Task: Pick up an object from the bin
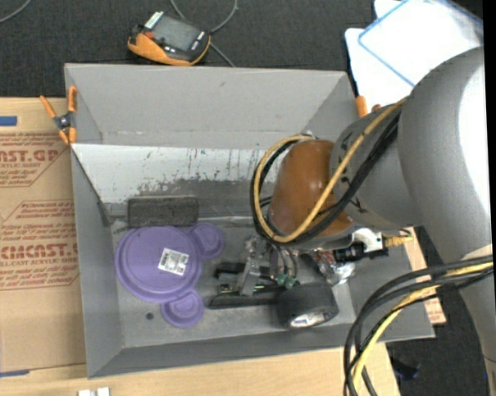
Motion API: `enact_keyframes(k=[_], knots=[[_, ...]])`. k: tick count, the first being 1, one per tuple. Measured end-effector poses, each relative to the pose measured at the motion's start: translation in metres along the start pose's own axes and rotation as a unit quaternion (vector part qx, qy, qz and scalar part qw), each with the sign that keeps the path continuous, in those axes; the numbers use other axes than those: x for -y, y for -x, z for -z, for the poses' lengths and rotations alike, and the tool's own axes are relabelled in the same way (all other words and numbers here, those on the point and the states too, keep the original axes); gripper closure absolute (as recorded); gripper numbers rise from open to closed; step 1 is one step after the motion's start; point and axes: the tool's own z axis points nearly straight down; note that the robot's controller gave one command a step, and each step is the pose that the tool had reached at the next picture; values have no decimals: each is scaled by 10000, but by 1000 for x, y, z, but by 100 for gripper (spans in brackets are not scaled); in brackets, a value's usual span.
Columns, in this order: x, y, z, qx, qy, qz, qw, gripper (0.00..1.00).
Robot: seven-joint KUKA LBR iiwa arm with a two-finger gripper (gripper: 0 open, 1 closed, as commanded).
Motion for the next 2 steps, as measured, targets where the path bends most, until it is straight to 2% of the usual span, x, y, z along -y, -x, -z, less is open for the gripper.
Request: enact_keyframes(k=[2], knots=[[0, 0, 0, 0, 0, 0, 10000, 100]])
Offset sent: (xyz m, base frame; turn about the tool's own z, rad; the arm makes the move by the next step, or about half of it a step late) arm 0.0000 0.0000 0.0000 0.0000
